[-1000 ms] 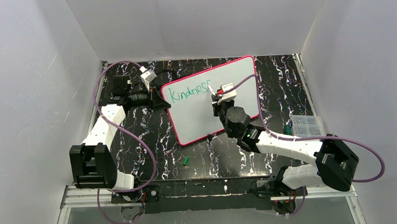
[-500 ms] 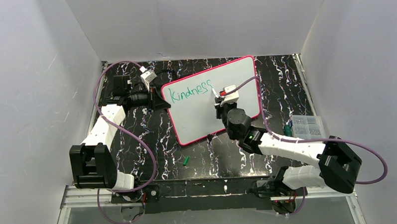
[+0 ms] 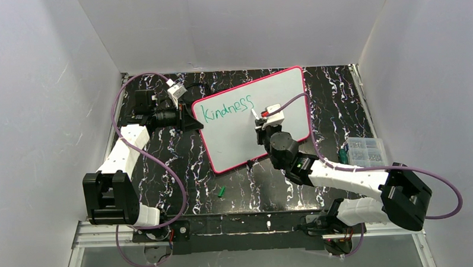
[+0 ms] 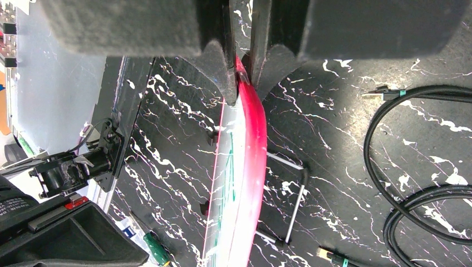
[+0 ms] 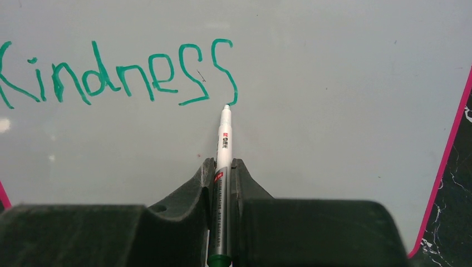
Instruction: Write a sentence on the whiteboard
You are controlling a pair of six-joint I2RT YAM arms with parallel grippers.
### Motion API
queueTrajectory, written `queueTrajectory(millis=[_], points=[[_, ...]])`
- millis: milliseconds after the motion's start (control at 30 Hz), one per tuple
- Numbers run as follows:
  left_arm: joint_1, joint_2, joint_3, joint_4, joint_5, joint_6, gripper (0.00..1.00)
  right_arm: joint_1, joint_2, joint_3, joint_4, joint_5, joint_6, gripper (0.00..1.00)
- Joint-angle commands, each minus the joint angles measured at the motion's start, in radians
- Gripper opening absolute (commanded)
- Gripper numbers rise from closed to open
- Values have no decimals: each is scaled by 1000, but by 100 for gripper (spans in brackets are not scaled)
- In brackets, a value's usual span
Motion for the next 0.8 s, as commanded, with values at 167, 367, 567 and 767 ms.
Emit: queueTrajectory(millis=[167,367,567,767], points=[[-4,-35,22,-14,-53,65,0,28,-68,-4,30,-26,-12,1],[-5,-37,22,-14,-54,65,0,28,-119,19,-1,19,-63,1],[-4,-36,21,-12,-52,63,0,-45,-125,35,3,-33,-109,1],[-4,-36,22,-12,-55,65,0,-113,-102,54,30,-101,-125,1]])
